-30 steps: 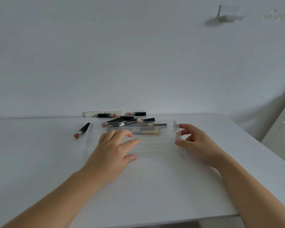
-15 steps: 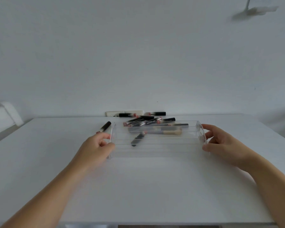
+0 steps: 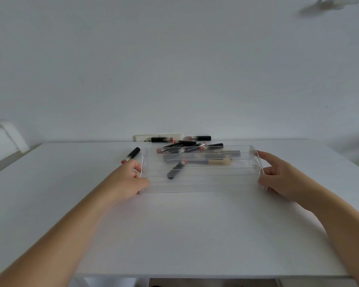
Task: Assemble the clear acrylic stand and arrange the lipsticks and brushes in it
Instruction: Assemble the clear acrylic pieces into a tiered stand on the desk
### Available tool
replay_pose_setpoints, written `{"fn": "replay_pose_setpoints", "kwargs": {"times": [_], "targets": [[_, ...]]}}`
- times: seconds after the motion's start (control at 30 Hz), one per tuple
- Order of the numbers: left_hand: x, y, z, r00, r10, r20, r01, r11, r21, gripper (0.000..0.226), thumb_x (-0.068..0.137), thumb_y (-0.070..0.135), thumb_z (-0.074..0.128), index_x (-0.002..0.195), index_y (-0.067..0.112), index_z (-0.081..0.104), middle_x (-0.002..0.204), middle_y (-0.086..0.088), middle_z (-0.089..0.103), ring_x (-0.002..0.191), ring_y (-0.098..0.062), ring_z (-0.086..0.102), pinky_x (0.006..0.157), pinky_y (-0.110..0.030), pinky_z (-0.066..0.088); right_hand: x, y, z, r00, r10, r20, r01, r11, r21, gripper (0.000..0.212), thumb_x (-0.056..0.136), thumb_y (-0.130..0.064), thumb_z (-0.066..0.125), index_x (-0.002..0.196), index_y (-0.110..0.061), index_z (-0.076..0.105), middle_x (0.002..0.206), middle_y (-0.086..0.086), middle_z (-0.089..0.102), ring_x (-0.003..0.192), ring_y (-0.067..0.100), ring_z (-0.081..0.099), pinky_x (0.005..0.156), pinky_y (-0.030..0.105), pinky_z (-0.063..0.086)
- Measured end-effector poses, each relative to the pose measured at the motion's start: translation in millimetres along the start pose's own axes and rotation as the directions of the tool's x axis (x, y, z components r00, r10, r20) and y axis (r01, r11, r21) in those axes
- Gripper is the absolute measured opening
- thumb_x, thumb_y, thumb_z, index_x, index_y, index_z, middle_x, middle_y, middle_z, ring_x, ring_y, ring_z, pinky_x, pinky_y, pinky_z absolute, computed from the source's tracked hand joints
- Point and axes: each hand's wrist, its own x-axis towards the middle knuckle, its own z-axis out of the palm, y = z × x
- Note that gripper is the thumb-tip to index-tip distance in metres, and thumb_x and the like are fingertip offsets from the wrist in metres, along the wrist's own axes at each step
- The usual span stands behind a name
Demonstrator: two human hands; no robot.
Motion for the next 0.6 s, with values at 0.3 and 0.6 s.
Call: {"fn": "replay_pose_setpoints", "kwargs": {"times": [0.3,0.6], "targets": [[-5.1,-3.1,-4.6,1.0,0.017,0.019,-0.016,0.999,-0.031,0.021,0.088,0.016,0.067,0.101,0.024,0.053,0.079,-0.001,0.07,0.058,-0.008,0.061,0.07,-0.03,0.045,-9.5,-6.0,-4.2,0.999,0.048,0.008,-0.048,0.997,0.061,0.063,0.083,-0.016,0.064,0.132,-0.054,0.052,0.064,-0.001,0.06,0.057,0.014,0.054,0.06,0.029,0.043],[-7.4,-14.2,0.4,0.992,0.083,-0.09,-0.087,0.995,-0.038,0.007,0.092,0.023,0.065,0.087,0.019,0.062,0.056,0.013,0.061,0.045,0.001,0.054,0.061,-0.028,0.038,-16.6,-12.7,3.5,0.999,-0.033,-0.014,0.033,0.999,-0.036,0.068,0.08,-0.007,0.057,0.115,-0.066,0.054,0.065,0.002,0.057,0.055,0.017,0.052,0.05,0.024,0.041]]}}
